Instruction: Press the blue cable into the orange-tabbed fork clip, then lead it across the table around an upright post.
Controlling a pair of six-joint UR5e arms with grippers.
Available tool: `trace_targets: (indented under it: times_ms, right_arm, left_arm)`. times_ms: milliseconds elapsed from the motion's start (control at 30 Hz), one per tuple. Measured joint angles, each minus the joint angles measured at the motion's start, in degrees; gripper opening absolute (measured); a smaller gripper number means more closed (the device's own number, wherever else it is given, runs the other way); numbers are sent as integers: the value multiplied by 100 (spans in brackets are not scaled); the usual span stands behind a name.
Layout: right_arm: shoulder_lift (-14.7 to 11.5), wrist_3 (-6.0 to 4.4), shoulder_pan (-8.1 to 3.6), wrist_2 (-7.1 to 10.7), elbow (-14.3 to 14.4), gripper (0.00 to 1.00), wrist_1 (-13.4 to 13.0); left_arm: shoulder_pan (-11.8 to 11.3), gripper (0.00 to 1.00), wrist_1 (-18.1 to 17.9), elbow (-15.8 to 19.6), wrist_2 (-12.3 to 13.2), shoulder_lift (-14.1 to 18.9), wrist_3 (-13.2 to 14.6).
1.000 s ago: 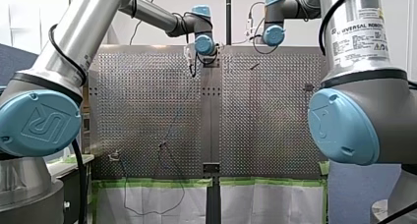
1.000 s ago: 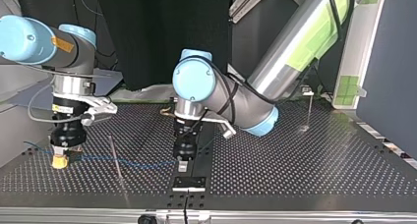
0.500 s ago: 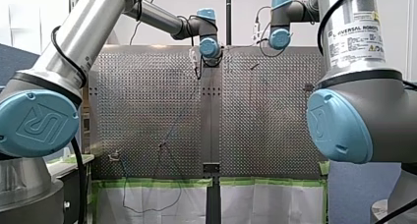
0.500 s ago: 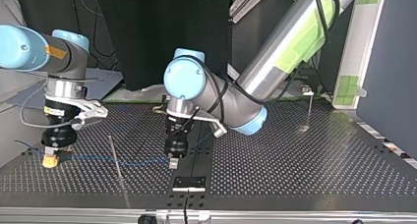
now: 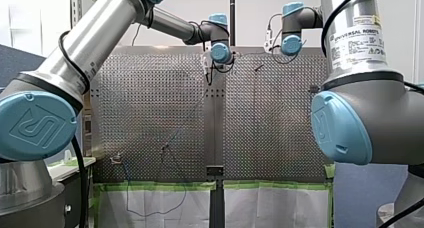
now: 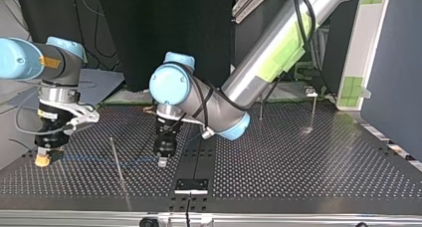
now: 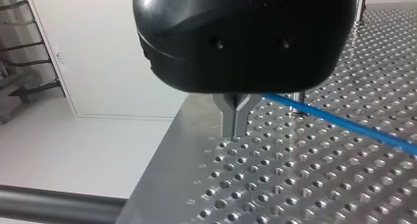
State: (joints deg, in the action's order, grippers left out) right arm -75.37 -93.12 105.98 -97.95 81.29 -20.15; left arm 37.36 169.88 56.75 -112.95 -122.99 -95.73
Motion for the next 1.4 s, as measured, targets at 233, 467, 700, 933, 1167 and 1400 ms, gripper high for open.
trace_targets:
  times_ms: [233,467,700,933,1167,1400]
  right_arm:
    - [33,-6,-185,12,-2,0,43]
    - [73,-18,-342,46,-3,0,65]
    - [127,-65,-444,131,0,0,50]
    - [296,-76,-458,165,9,0,46]
    - [385,-77,-458,181,52,0,44]
    - [579,-77,-429,212,198,0,27]
  left_arm:
    - [88,0,22,-260,-248,-52,-10]
    - [149,0,39,-347,-325,-86,-14]
    - [271,0,177,-659,-337,-383,-24]
    - [327,0,326,-1030,-333,-698,-135]
    - [333,0,386,-1061,-345,-786,-147]
    - [334,0,389,-1057,-329,-911,-141]
